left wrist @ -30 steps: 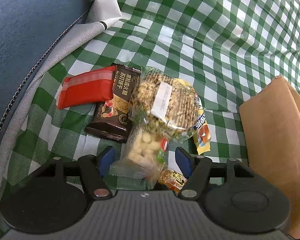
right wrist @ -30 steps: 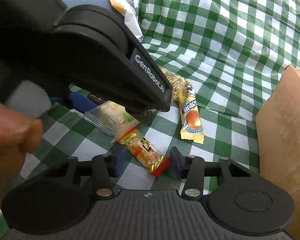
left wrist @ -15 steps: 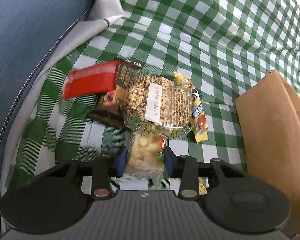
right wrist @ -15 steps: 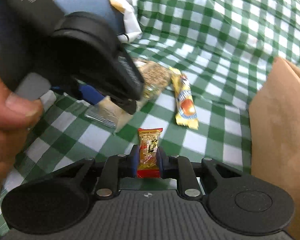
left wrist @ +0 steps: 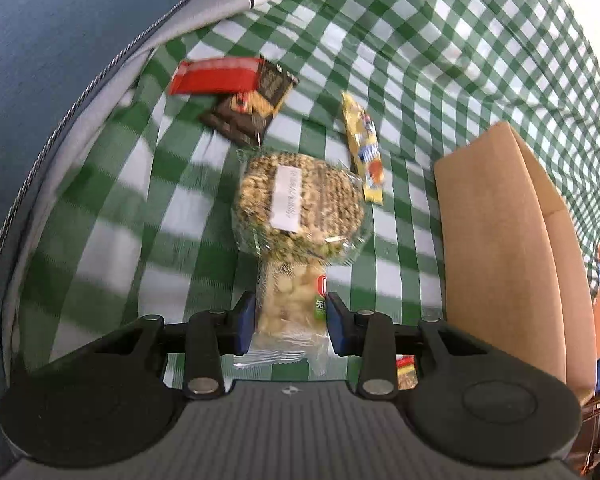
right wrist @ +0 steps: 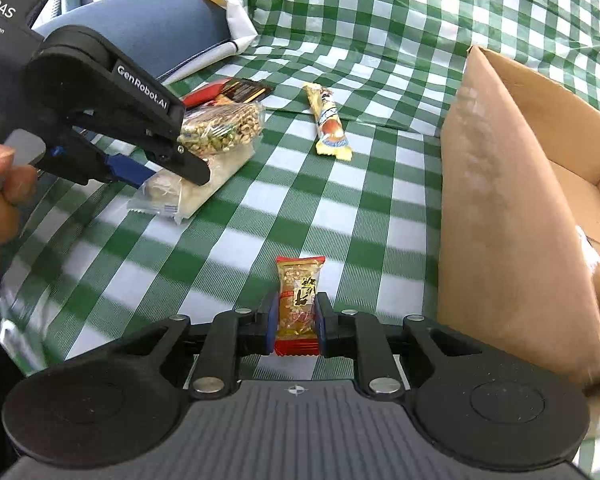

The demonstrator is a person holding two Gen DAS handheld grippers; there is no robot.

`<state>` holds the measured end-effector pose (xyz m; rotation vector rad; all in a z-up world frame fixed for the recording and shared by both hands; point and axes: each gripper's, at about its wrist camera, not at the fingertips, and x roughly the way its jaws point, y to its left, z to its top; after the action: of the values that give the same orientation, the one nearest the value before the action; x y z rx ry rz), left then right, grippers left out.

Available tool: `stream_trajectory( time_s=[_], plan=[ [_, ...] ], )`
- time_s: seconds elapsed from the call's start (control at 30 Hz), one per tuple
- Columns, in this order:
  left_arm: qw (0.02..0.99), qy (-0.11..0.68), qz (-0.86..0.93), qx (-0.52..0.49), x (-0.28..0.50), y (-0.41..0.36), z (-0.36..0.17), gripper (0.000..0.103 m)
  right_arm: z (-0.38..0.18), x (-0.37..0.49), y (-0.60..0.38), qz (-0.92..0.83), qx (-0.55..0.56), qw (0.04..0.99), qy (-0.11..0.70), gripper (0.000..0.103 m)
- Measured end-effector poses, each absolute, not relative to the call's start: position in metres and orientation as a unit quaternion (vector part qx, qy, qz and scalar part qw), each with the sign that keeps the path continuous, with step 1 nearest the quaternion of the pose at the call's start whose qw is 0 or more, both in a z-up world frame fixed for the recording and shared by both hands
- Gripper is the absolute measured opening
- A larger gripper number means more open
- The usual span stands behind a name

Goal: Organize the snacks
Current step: 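Grasp the white milk-candy bag with the left tool while the right tool grasps the small red-gold candy, then lift the white bag with the left tool while the right tool lifts the small candy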

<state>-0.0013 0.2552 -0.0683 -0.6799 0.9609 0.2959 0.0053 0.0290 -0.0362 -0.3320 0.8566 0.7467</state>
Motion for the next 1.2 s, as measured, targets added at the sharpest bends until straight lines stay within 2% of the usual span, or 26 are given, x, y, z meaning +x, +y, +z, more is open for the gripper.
stream_trajectory(
  time_s=[0.23, 0.43, 0.5, 0.57, 0.63, 0.9, 1.1, 1.2],
  plan=[
    [0.821, 0.465, 0.119, -0.31, -0.033, 0.222, -0.071, 0.041, -0.041, -0.013, 0.017, 0.355, -0.183, 0.821, 0.408, 0.02],
    [0.815, 0.456, 0.112, -0.341, -0.053, 0.219, -0.079, 0.041, -0.052, -0.017, 0.011, 0.353, -0.206, 0.812, 0.417, 0.02],
    [0.819, 0.447, 0.115, -0.342, -0.057, 0.219, -0.082, 0.045, -0.052, -0.016, 0.009, 0.353, -0.203, 0.812, 0.419, 0.02],
    [0.829, 0.436, 0.119, -0.33, -0.059, 0.218, -0.083, 0.057, -0.052, -0.014, 0.008, 0.352, -0.199, 0.811, 0.423, 0.021],
    [0.838, 0.428, 0.119, -0.316, -0.058, 0.214, -0.084, 0.061, -0.051, -0.014, 0.007, 0.351, -0.192, 0.81, 0.428, 0.021],
    [0.887, 0.395, 0.118, -0.209, -0.043, 0.18, -0.076, 0.063, -0.049, -0.01, 0.005, 0.353, -0.178, 0.81, 0.433, 0.028],
    [0.885, 0.42, 0.118, -0.164, -0.03, 0.165, -0.091, 0.063, -0.051, -0.009, 0.004, 0.349, -0.178, 0.812, 0.433, 0.036],
    [0.885, 0.42, 0.122, -0.161, -0.03, 0.165, -0.093, 0.058, -0.051, -0.009, 0.004, 0.349, -0.177, 0.812, 0.433, 0.037]
  ],
)
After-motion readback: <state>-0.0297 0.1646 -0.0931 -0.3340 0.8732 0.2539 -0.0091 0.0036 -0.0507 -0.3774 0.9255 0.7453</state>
